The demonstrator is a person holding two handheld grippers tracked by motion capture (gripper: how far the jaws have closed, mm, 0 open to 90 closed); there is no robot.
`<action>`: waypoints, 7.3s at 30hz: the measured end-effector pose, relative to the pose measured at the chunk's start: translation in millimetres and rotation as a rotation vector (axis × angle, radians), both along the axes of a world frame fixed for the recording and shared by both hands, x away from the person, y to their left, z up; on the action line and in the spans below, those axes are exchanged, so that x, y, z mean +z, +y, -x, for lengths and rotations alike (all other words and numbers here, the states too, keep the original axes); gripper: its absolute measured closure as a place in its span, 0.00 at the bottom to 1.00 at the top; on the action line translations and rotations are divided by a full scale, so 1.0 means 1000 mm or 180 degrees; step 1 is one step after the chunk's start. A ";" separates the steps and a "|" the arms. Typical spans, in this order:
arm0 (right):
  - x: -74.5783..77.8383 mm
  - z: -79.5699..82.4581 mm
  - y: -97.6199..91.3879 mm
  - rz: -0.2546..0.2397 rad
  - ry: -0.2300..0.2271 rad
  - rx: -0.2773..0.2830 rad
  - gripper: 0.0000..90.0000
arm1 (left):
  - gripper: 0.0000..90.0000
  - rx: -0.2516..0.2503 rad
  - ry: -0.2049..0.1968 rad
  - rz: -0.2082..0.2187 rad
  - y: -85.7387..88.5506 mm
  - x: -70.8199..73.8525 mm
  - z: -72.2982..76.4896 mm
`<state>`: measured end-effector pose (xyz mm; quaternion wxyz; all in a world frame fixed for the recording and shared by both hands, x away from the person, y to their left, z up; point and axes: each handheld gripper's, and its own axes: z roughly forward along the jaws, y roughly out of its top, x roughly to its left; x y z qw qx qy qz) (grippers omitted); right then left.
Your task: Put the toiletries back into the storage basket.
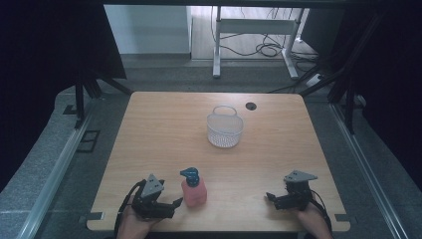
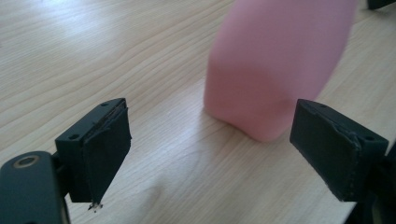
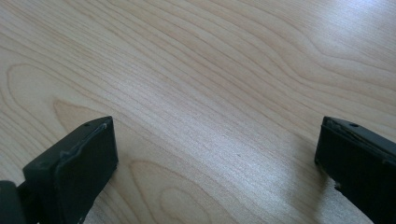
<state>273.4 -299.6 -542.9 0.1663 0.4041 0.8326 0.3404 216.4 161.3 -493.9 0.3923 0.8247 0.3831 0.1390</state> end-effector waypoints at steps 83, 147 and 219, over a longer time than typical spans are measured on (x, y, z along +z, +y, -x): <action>0.000 0.000 0.000 -0.0003 0.0010 -0.0007 0.00 | 0.59 -0.0385 -0.0172 0.0149 -0.050 0.051 -0.030; 0.001 0.000 0.000 0.0008 0.0021 -0.0003 0.00 | 0.59 -0.0283 -0.0479 0.0002 -0.097 0.139 -0.118; 0.000 0.000 0.000 -0.0005 0.0011 -0.0001 0.00 | 0.59 0.0186 -0.0540 -0.0016 -0.171 0.135 -0.225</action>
